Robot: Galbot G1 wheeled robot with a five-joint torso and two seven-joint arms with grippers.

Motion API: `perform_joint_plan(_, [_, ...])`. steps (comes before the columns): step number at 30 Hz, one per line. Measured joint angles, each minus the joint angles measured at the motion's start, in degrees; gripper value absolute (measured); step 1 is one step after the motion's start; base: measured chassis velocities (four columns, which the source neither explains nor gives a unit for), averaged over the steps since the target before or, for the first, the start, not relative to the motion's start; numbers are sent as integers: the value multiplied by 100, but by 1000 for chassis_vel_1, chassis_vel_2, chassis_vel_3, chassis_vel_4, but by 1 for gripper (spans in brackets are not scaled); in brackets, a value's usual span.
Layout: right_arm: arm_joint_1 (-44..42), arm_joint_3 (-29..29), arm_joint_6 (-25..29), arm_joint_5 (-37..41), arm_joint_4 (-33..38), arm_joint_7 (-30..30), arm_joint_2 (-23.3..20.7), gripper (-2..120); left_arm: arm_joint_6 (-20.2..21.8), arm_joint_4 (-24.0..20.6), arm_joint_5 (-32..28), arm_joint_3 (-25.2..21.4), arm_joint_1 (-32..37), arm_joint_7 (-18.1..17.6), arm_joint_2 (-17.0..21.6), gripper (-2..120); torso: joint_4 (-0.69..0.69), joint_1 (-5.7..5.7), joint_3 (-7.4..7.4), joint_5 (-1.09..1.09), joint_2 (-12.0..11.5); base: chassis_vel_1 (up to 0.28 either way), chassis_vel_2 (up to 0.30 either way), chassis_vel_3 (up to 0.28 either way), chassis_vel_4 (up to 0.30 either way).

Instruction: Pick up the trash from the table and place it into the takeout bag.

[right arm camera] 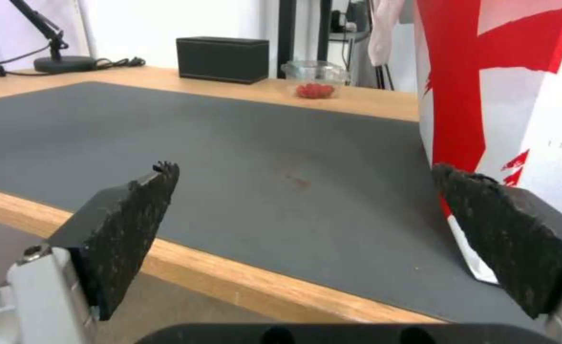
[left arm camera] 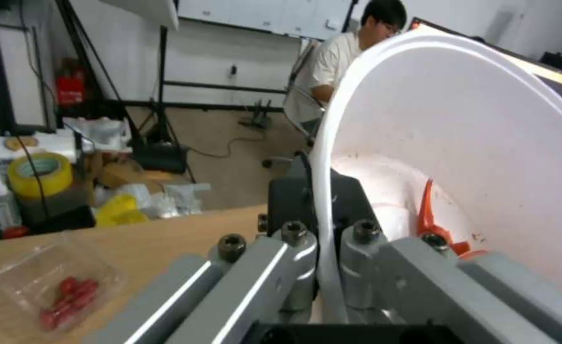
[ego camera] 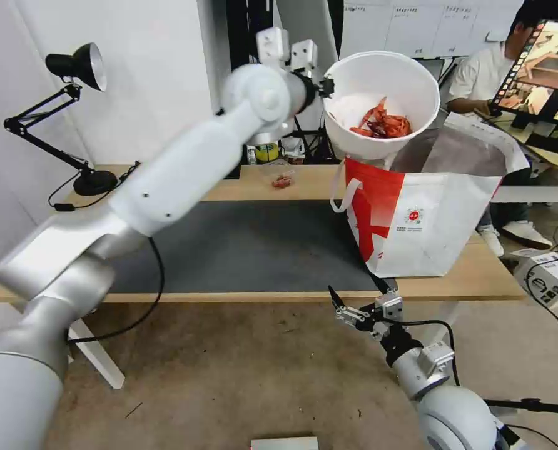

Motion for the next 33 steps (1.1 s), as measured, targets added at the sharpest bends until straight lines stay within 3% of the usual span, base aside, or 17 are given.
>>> perform_joint_plan(12, [0,0,0,0,0,0,0,100,-713,-80,923,501,305,52,-54,0,2,0,0,-1,0,0,0,0,0])
perform_joint_plan(21, [0,0,0,0,0,0,0,100,-851,-209,1403,829,427,5,-102,0,2,-1,-1,-1,0,0,0,0,0])
perform_joint_plan(33, [0,0,0,0,0,0,0,100,-1183,191,1763,979,257,-325,-381,0,1,-1,-1,-1,0,0,0,0,0])
